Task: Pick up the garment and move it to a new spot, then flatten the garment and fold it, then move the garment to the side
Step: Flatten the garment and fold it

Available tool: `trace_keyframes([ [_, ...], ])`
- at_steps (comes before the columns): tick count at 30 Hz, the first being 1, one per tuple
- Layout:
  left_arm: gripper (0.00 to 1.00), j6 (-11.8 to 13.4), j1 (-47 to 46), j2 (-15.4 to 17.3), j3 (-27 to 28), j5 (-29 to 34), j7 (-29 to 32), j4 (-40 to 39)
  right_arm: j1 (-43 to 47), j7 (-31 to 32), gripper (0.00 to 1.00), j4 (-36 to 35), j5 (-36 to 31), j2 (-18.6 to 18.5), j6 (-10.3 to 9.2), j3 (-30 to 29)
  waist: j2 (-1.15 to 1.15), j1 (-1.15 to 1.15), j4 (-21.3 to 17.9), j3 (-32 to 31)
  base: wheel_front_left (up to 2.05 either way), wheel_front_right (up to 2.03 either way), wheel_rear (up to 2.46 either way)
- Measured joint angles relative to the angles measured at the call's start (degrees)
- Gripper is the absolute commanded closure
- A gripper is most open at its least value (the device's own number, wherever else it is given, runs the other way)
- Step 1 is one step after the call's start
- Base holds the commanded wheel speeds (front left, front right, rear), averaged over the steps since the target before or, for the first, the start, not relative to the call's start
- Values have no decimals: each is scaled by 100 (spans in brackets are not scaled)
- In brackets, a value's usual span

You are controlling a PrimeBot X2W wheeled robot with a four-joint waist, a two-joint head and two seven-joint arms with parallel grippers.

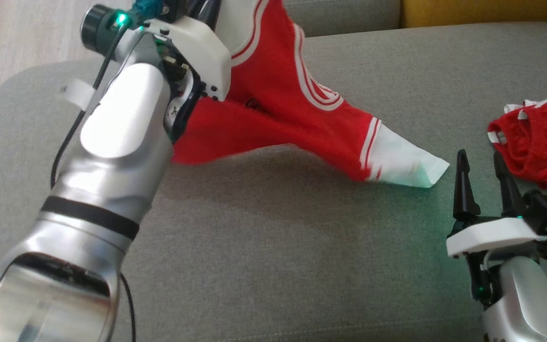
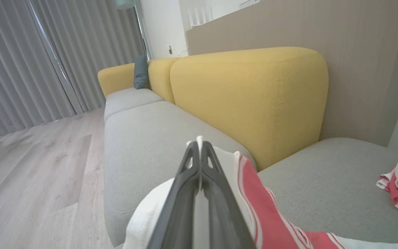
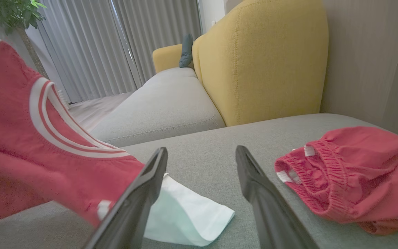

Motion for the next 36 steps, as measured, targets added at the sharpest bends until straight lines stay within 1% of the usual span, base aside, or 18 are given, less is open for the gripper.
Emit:
trace_keyframes([
  [5, 100, 12, -32, 236, -108, 69, 171, 185, 5, 0, 0, 1, 0, 26, 0, 94, 0, 0, -144, 113, 0, 0, 0],
  [7, 100, 65, -31, 316, -104, 69, 258, 297, -20, 0, 0, 0, 1, 40, 0, 122, 0, 0, -221, 216, 0, 0, 0],
  [11, 100, 179, -32, 413, -82, 69, 236, 506, -188, 0, 0, -10, 18, 59, 0, 167, 0, 0, -401, 443, 0, 0, 0],
  [16, 100, 311, -98, 465, -130, 183, -151, 702, -363, 0, 0, -9, 66, 69, 0, 260, 0, 0, -676, 683, 0, 0, 0],
  [18, 100, 316, -236, 430, -147, 227, -344, 783, -383, 0, 0, -7, 98, 69, 0, 281, 0, 0, -775, 777, 0, 0, 0],
  [22, 100, 472, -602, 336, -108, 233, -649, 905, -522, 0, 0, -1, 118, 76, 0, 367, 0, 1, -951, 934, 0, 0, 0],
  [23, 82, 525, -654, 319, -59, 230, -704, 918, -556, 0, 0, -1, 144, 77, 0, 388, 0, 1, -985, 964, 0, 0, 0],
  [24, 17, 576, -678, 304, 5, 222, -736, 923, -579, 0, 0, -2, 155, 77, 0, 403, 0, 0, -1006, 994, 0, 0, 0],
  [25, 0, 626, -682, 302, 60, 215, -758, 948, -588, 0, 0, -2, 163, 77, 0, 424, 0, 0, -1020, 1021, 0, 0, 0],
  [28, 0, 717, -576, 307, 183, 141, -757, 1123, -589, 0, 0, 0, 233, 79, 0, 468, 0, 1, -987, 1041, 0, 0, 0],
  [30, 0, 716, -370, 261, 260, 15, -758, 1154, -588, 0, 0, -3, 253, 87, 0, 476, 0, 0, -907, 1028, 0, 0, 0],
  [33, 0, 755, 129, 135, 386, -157, -758, 1110, -582, 0, 0, -4, 253, 97, 0, 474, 0, 1, -751, 1010, 0, 0, 0],
  [36, 0, 739, 792, -8, 415, -348, -758, 1039, -553, 0, 0, -7, 250, 99, 0, 477, 0, 0, -587, 975, 0, 0, 0],
])
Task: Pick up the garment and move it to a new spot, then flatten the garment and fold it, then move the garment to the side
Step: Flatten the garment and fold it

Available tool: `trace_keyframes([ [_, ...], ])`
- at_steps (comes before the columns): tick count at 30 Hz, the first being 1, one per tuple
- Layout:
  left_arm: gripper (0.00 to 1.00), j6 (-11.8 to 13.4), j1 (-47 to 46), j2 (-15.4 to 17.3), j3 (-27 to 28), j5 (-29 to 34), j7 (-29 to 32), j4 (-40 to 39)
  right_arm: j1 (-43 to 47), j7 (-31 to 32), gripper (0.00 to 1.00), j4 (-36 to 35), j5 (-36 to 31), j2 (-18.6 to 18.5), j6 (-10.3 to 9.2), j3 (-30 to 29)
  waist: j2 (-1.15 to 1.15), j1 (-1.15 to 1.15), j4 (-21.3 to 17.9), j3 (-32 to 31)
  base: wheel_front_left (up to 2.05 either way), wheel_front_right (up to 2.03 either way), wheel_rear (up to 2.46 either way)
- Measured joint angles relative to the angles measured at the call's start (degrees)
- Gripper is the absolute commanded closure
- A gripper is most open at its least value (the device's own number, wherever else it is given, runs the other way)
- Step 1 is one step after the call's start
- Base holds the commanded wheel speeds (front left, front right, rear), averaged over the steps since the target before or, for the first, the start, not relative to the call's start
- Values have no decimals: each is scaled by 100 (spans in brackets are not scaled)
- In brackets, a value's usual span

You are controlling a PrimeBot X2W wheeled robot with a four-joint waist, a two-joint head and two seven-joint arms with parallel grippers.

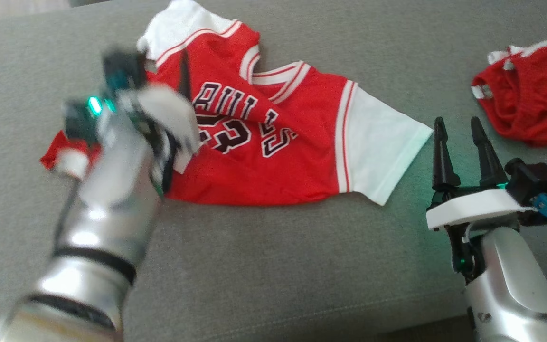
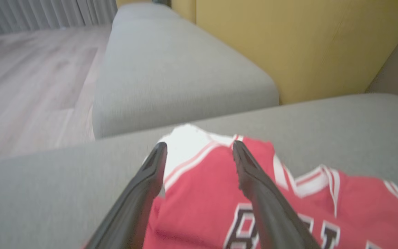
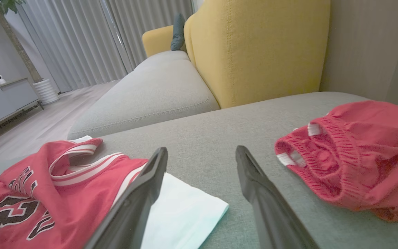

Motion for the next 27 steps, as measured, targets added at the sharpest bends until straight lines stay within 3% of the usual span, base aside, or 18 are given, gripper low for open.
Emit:
trace_keyframes([
  [6, 0, 27, 988, -104, -2, -280, 1, -56, 14, 0, 0, 8, -8, 1, 0, 35, 0, 0, 224, -116, 0, 0, 0],
  [18, 0, 322, 1485, -105, 29, -402, 0, -426, 38, 0, 0, 37, -54, -4, 0, 52, 0, 0, 328, -264, 0, 0, 0],
  [23, 0, 610, 1643, -101, 272, -164, 1, -1148, 162, 0, 0, 36, -55, -4, 0, 38, 0, 0, 333, -255, 0, 0, 0],
  [27, 0, 669, 1824, -94, 421, -80, 0, -1220, 173, 0, 0, 38, -54, -4, 0, 21, 0, 0, 333, -271, 0, 0, 0],
])
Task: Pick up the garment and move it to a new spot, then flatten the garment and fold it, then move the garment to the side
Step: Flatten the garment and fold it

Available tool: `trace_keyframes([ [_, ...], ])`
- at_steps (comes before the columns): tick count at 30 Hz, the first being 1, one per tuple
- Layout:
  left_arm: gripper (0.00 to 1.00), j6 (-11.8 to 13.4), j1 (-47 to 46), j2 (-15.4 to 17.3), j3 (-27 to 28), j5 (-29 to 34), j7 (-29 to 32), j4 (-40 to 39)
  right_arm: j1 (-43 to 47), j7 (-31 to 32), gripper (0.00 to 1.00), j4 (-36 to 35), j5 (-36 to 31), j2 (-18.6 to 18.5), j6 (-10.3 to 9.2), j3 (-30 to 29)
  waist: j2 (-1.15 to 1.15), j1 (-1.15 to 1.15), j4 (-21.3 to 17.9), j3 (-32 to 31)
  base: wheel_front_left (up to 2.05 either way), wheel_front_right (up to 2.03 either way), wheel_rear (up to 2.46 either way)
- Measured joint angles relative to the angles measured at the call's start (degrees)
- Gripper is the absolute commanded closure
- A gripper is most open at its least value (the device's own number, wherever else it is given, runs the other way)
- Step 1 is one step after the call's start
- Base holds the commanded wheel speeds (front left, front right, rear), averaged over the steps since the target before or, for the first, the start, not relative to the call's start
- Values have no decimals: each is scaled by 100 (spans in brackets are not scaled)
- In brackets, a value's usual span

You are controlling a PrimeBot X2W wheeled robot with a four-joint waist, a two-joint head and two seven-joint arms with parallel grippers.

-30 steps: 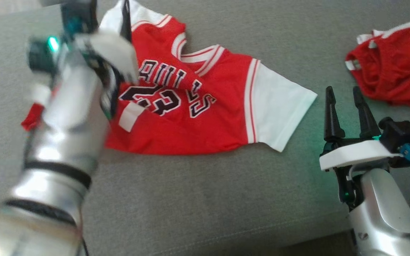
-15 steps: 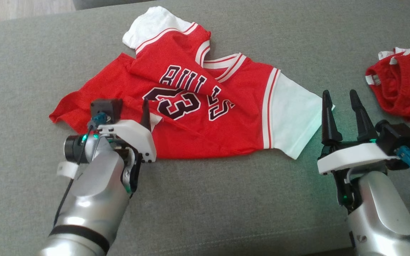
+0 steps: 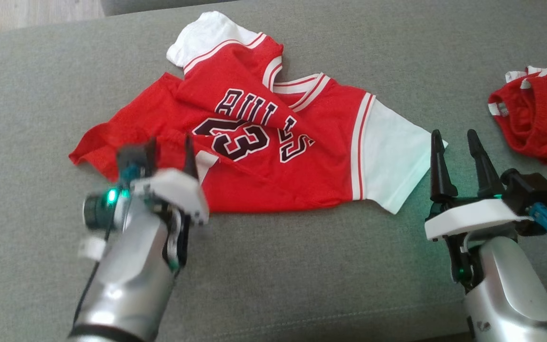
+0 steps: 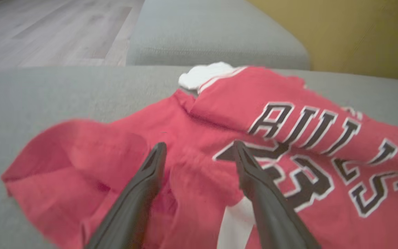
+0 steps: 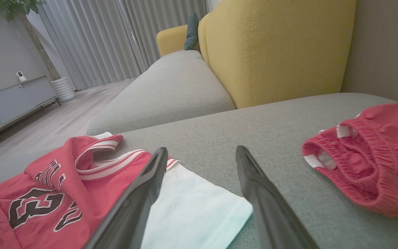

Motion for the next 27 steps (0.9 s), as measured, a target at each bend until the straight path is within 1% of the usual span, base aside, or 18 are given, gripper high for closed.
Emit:
trace_keyframes([
  [4, 0, -55, 282, 2, 36, -1, 1, 428, 0, 0, 0, 34, 0, 0, 0, 1, 0, 0, -9, -16, 0, 0, 0],
  [7, 0, -85, 259, 4, 76, -1, 1, 545, 0, 0, 0, 44, 0, 1, 0, 0, 0, 0, -21, -1, 0, 0, 0],
  [11, 0, -143, 211, 1, 109, -1, 1, 535, 0, 0, 0, 54, 0, 0, 0, -3, 0, 0, -28, 12, 0, 0, 0],
  [15, 0, -205, 211, 0, 108, 53, 1, 325, 0, 0, 0, 59, 0, 0, 0, -7, 0, 0, -23, 19, 0, 0, 0],
  [27, 0, -455, 175, -5, 103, 91, 1, 326, 0, 0, 0, 97, 0, 0, 0, 76, 0, 0, -76, 61, 0, 0, 0],
])
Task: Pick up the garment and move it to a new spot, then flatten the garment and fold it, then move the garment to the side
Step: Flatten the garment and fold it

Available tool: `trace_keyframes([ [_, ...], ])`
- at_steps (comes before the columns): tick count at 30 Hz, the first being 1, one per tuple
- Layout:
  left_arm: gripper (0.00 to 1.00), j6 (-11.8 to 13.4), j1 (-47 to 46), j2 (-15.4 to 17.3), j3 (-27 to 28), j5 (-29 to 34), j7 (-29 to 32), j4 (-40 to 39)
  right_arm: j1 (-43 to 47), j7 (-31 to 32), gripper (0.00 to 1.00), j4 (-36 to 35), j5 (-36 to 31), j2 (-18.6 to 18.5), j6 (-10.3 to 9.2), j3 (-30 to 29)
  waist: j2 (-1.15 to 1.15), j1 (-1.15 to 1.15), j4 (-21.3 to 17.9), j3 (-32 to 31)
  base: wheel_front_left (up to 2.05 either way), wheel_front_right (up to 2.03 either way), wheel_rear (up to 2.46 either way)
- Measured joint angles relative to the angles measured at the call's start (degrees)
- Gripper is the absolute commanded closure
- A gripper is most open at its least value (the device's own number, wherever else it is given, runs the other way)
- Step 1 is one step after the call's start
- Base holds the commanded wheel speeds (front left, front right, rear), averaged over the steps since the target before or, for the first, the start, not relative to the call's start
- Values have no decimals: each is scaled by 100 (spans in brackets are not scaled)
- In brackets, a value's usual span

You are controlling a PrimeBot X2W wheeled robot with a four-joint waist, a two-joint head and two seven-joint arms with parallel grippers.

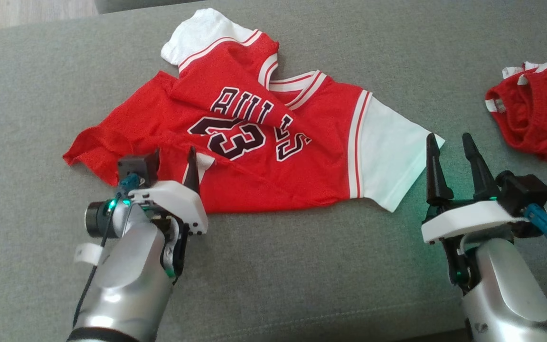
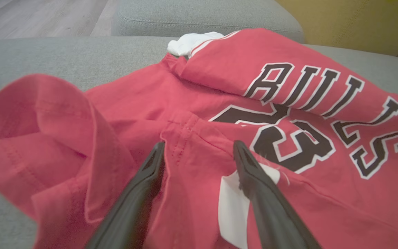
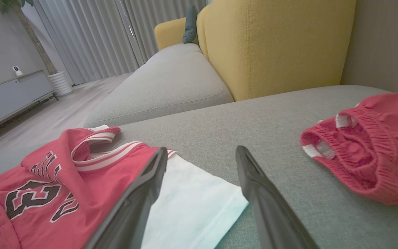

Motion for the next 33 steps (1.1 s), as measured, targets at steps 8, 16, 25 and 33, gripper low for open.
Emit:
trace_keyframes([
  [8, 100, -42, -90, -1, 0, -151, -1, -15, -1, 0, 0, 5, 7, 0, 0, 13, 0, 0, 8, 54, 0, 0, 0],
  [16, 100, -35, -38, -1, 37, -44, -1, -593, 4, 0, 0, 15, 5, -2, 0, -62, 0, 0, 149, -53, 0, 0, 0],
  [25, 100, 104, 1102, 3, 127, 35, -1, -1954, 303, 0, 0, 52, 4, -1, 0, -205, 0, 0, 489, -426, 0, 0, 0],
  [33, 0, 193, 1745, 13, 492, 186, -1, -2014, 325, 0, 0, 67, -3, 0, 0, -143, 0, 0, 581, -530, 0, 0, 0],
])
